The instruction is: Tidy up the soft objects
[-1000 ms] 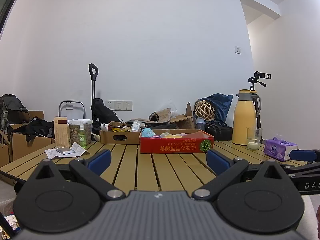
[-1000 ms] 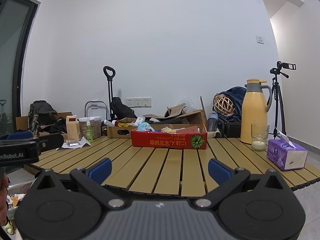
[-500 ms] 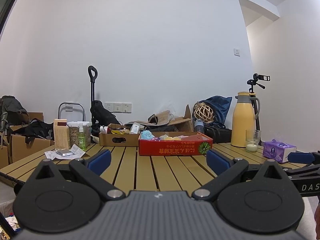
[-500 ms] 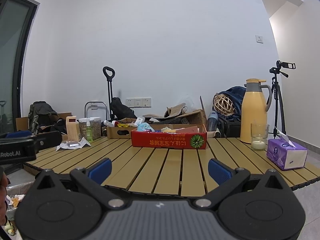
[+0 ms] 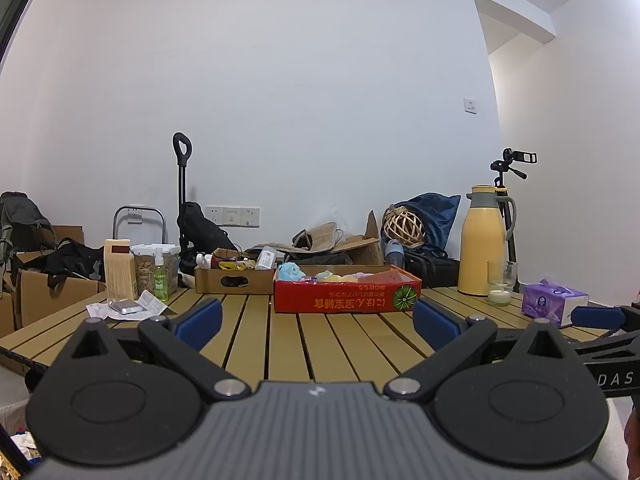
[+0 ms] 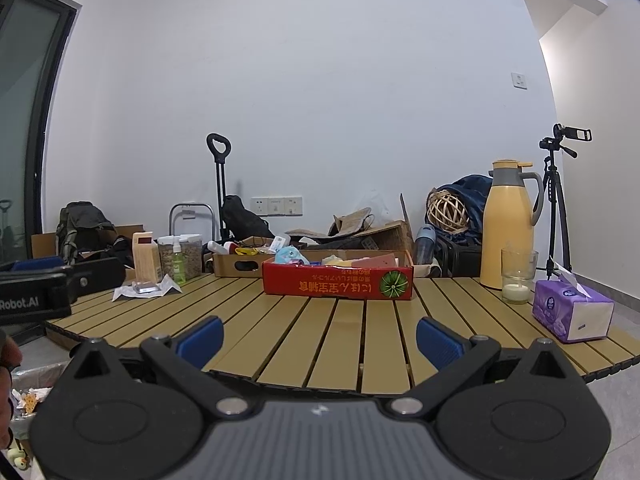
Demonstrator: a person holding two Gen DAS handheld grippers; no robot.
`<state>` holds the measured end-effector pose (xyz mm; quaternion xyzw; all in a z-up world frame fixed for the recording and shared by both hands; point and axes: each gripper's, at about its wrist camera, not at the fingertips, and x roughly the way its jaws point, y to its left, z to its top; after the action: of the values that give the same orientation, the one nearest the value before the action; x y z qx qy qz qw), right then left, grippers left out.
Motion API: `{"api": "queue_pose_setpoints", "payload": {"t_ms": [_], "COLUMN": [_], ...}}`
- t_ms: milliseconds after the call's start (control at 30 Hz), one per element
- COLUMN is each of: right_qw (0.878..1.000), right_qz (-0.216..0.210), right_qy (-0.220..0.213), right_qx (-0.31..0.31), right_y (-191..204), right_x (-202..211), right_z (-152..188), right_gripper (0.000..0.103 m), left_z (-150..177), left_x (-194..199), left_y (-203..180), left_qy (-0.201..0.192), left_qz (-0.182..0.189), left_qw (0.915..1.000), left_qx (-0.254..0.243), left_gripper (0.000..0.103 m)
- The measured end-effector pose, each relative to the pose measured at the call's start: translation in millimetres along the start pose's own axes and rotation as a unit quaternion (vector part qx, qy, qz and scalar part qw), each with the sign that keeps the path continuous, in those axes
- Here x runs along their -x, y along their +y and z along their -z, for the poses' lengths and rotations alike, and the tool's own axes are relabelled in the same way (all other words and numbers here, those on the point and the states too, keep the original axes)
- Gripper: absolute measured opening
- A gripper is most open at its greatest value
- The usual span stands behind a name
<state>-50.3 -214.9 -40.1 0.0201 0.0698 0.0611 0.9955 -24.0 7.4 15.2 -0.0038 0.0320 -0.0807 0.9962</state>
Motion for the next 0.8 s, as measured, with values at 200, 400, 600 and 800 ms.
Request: {"api": "queue_pose_setpoints", "payload": {"t_ms": [200,400,600,800], "right_qw": [1.0,1.0,1.0,1.0], "right_qz": [0.0,0.0,0.001,0.001], "right_qy": [-0.002,-0.002,-0.002,-0.003], "right_qx": [0.001,0.001,0.002,0.003], "right_y": [-0.6,-1.9,-2.2,-3.0], "right_x": [0.8,1.0,0.9,1.3], "right_z": [-0.2,-0.1,-0.2,-0.1], "right_gripper": [0.103,0.103,0.103,0.103], "left_z": [-0.4,-0.2,0.8,1.4], "left_x": [1.2,2.1,1.3,1.1], "left_y": [-0.4,-1.4,0.7,1.5], "left_qy": [-0.005,-0.009,-0.006,-0.007], "left_qz": [-0.007,0.001,0.003,0.005], "left_qw": [1.0,0.9999,1.0,1.0], "left_qx": [0.0,-0.007,-0.006,-0.004], "left_gripper": [0.103,0.103,0.103,0.103]}}
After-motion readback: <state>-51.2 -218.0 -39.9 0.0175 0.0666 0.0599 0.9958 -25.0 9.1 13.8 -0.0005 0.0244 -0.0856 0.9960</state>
